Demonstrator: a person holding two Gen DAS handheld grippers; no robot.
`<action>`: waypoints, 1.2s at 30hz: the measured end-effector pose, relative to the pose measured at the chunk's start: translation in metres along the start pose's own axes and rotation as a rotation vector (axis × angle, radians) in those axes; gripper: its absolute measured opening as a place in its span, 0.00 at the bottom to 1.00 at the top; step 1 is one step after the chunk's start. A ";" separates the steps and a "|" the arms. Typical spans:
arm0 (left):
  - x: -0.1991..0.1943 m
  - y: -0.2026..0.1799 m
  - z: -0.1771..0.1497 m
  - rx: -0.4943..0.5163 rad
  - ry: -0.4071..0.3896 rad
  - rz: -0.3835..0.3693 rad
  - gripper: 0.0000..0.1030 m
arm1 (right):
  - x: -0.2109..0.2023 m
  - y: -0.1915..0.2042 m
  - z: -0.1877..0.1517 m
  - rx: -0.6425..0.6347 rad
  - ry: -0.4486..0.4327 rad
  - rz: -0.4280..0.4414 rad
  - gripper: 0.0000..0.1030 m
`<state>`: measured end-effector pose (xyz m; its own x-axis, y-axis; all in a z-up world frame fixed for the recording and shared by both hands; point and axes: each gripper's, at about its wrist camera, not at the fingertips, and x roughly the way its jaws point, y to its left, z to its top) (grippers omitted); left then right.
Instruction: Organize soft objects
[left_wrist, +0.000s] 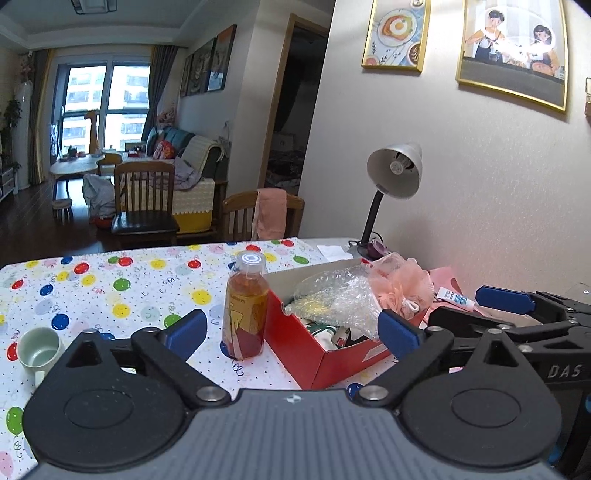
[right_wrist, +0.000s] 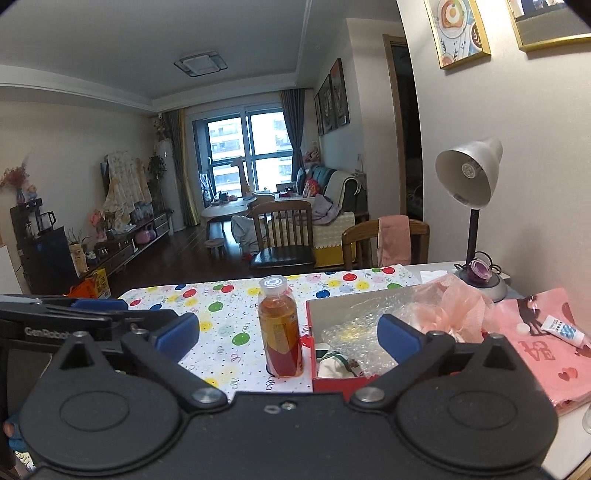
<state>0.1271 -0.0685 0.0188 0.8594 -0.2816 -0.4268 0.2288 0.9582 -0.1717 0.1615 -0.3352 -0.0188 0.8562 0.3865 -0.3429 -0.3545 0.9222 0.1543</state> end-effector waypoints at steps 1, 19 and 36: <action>-0.003 0.000 -0.001 0.004 -0.006 0.004 0.97 | 0.000 0.002 -0.001 -0.007 -0.003 -0.004 1.00; -0.031 0.010 -0.019 0.023 -0.031 0.066 1.00 | -0.008 0.026 -0.012 -0.003 -0.017 -0.049 1.00; -0.042 0.013 -0.016 0.004 -0.058 0.073 1.00 | -0.010 0.029 -0.009 -0.005 -0.021 -0.062 1.00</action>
<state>0.0866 -0.0450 0.0199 0.8990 -0.2079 -0.3854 0.1664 0.9763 -0.1385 0.1394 -0.3120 -0.0197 0.8839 0.3288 -0.3324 -0.3029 0.9443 0.1288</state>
